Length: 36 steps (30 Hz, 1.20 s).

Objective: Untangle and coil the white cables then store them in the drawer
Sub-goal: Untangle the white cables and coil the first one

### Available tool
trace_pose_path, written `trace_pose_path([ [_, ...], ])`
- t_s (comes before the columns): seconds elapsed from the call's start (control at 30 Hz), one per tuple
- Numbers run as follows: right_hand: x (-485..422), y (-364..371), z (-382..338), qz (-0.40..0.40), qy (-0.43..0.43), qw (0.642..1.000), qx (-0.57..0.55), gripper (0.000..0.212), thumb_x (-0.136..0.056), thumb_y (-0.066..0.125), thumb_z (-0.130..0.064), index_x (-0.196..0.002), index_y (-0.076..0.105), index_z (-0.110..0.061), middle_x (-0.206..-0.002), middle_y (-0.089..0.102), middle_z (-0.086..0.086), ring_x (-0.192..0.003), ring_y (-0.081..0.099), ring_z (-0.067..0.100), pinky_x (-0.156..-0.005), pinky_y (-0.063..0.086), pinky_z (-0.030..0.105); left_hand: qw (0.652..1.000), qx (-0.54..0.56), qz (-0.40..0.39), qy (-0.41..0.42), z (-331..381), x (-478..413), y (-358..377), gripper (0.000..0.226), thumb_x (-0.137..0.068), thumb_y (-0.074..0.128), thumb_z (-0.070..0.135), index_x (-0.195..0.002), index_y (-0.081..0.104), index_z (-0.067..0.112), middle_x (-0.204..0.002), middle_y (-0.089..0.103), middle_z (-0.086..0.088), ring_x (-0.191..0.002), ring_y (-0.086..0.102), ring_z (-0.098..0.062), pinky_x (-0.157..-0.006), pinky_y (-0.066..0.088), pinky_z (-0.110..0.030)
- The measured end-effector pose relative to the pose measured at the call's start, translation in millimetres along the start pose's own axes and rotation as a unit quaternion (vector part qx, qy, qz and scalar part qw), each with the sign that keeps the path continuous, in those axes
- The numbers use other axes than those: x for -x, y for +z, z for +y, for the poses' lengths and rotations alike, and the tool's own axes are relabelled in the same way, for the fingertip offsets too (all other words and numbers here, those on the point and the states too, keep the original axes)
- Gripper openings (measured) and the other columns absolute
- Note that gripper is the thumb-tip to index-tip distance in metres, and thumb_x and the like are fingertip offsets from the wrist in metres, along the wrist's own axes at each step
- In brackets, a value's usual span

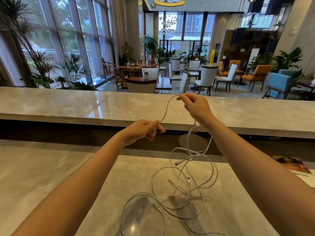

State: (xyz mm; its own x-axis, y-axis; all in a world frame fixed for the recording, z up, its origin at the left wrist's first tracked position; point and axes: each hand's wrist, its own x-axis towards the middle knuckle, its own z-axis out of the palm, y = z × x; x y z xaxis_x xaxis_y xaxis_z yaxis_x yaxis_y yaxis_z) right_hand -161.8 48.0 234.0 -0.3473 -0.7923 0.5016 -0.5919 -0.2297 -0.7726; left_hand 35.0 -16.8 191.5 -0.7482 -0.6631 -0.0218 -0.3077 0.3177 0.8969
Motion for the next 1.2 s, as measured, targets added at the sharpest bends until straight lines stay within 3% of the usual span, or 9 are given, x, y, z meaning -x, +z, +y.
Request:
trace_pose_path([
  [0.17, -8, -4, -6, -0.006, -0.008, 1.000, 0.019, 0.024, -0.097, 0.047, -0.023, -0.097, 0.067, -0.011, -0.054, 0.047, -0.005, -0.045, 0.040, 0.003, -0.044, 0.032, 0.013, 0.991, 0.098, -0.044, 0.077, 32, 9, -5, 0.025, -0.096, 0.041, 0.030, -0.101, 0.062, 0.019, -0.067, 0.054, 0.000, -0.061, 0.053, -0.012, -0.062, 0.050, -0.024],
  [0.27, 3, 1, 4, -0.038, 0.016, 0.999, -0.002, 0.025, -0.098, 0.043, -0.022, -0.096, 0.065, -0.010, -0.054, 0.045, -0.004, -0.037, 0.040, -0.001, -0.041, 0.031, 0.010, 0.977, 0.181, -0.026, 0.106, 52, 11, -10, 0.024, -0.098, 0.042, 0.021, -0.081, 0.059, 0.016, -0.058, 0.048, 0.005, -0.052, 0.043, -0.008, -0.051, 0.039, -0.019],
  [0.43, 44, 11, 36, -0.148, 0.086, 0.982, -0.076, 0.028, -0.099, 0.042, -0.025, -0.089, 0.064, -0.009, -0.059, 0.046, -0.002, -0.047, 0.041, 0.004, -0.047, 0.035, 0.015, 0.910, 0.405, 0.011, 0.088, 62, 6, -21, 0.030, -0.100, 0.034, 0.025, -0.079, 0.052, 0.014, -0.050, 0.033, 0.008, -0.041, 0.028, -0.004, -0.039, 0.021, -0.014],
  [0.67, 91, 23, 94, -0.145, 0.163, 0.971, -0.101, 0.025, -0.097, 0.045, -0.017, -0.087, 0.067, -0.012, -0.068, 0.054, 0.001, -0.063, 0.050, 0.011, -0.061, 0.042, 0.020, 0.801, 0.580, 0.079, 0.125, 59, 3, -33, 0.030, -0.100, 0.035, 0.025, -0.082, 0.053, 0.010, -0.046, 0.036, 0.006, -0.037, 0.031, -0.004, -0.034, 0.023, -0.014],
  [0.73, 95, 21, 98, -0.150, 0.178, 0.967, -0.102, 0.024, -0.097, 0.046, -0.016, -0.090, 0.068, -0.012, -0.073, 0.058, 0.003, -0.070, 0.054, 0.014, -0.067, 0.045, 0.023, 0.813, 0.558, 0.099, 0.132, 56, 4, -32, 0.026, -0.100, 0.037, 0.022, -0.085, 0.054, 0.010, -0.048, 0.038, 0.006, -0.039, 0.032, -0.004, -0.036, 0.026, -0.015],
  [0.83, 90, 19, 83, -0.156, 0.172, 0.964, -0.133, 0.021, -0.095, 0.050, -0.016, -0.097, 0.070, -0.010, -0.077, 0.062, 0.004, -0.074, 0.058, 0.011, -0.068, 0.049, 0.018, 0.887, 0.425, 0.137, 0.120, 47, 4, -22, 0.017, -0.098, 0.042, 0.020, -0.091, 0.056, 0.012, -0.054, 0.045, 0.006, -0.045, 0.039, -0.004, -0.041, 0.033, -0.015],
  [0.97, 77, 21, 55, -0.186, 0.116, 0.971, -0.098, 0.021, -0.093, 0.053, -0.022, -0.097, 0.072, -0.012, -0.078, 0.064, -0.001, -0.070, 0.058, 0.003, -0.066, 0.048, 0.016, 0.969, 0.209, 0.132, 0.005, 28, 3, 10, 0.023, -0.099, 0.038, 0.017, -0.102, 0.060, 0.012, -0.076, 0.054, 0.000, -0.060, 0.047, -0.006, -0.055, 0.039, -0.018],
  [1.1, 71, 25, 44, -0.226, 0.076, 0.971, -0.018, 0.022, -0.093, 0.052, -0.025, -0.094, 0.071, -0.015, -0.075, 0.065, -0.001, -0.066, 0.058, 0.002, -0.067, 0.047, 0.016, 0.991, 0.085, 0.088, -0.061, 15, 3, 40, 0.029, -0.097, 0.043, 0.035, -0.106, 0.058, 0.012, -0.095, 0.059, -0.002, -0.081, 0.049, -0.014, -0.076, 0.042, -0.028],
  [1.2, 77, 27, 44, -0.249, 0.063, 0.967, 0.006, 0.022, -0.094, 0.051, -0.025, -0.095, 0.070, -0.014, -0.079, 0.063, -0.006, -0.073, 0.058, 0.005, -0.068, 0.047, 0.014, 0.986, 0.104, 0.103, -0.076, 10, 0, 54, 0.027, -0.094, 0.049, 0.035, -0.106, 0.061, 0.014, -0.097, 0.063, -0.002, -0.089, 0.054, -0.016, -0.077, 0.043, -0.027],
])
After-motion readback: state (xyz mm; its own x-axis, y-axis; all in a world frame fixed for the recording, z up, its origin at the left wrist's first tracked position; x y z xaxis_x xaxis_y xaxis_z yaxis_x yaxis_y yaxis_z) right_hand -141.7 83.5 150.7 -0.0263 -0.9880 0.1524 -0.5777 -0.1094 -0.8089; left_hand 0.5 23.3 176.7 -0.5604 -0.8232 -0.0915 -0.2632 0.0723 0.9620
